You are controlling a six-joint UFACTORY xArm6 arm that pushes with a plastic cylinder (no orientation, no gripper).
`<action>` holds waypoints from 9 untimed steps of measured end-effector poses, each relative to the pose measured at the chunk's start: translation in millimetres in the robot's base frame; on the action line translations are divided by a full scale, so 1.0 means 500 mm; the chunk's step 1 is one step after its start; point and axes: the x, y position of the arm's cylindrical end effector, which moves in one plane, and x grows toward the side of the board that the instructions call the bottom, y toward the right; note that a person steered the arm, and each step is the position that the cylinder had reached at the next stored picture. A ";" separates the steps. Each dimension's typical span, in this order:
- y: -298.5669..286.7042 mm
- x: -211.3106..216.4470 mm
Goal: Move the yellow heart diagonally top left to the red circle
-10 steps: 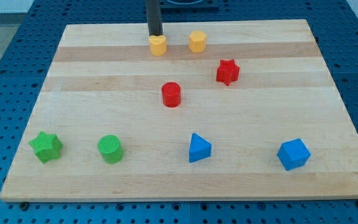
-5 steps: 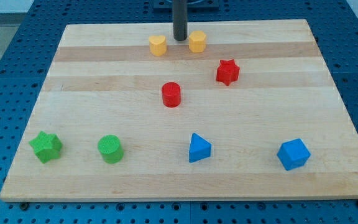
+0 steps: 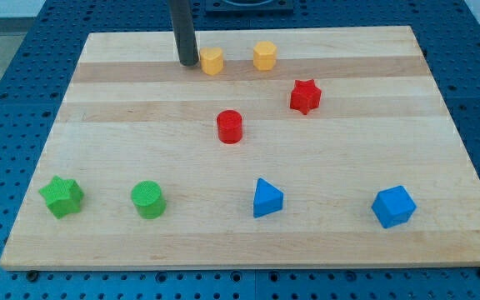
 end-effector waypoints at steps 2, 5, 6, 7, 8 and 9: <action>-0.014 -0.018; 0.099 -0.129; 0.128 -0.114; 0.122 -0.051; 0.098 0.021; 0.066 0.073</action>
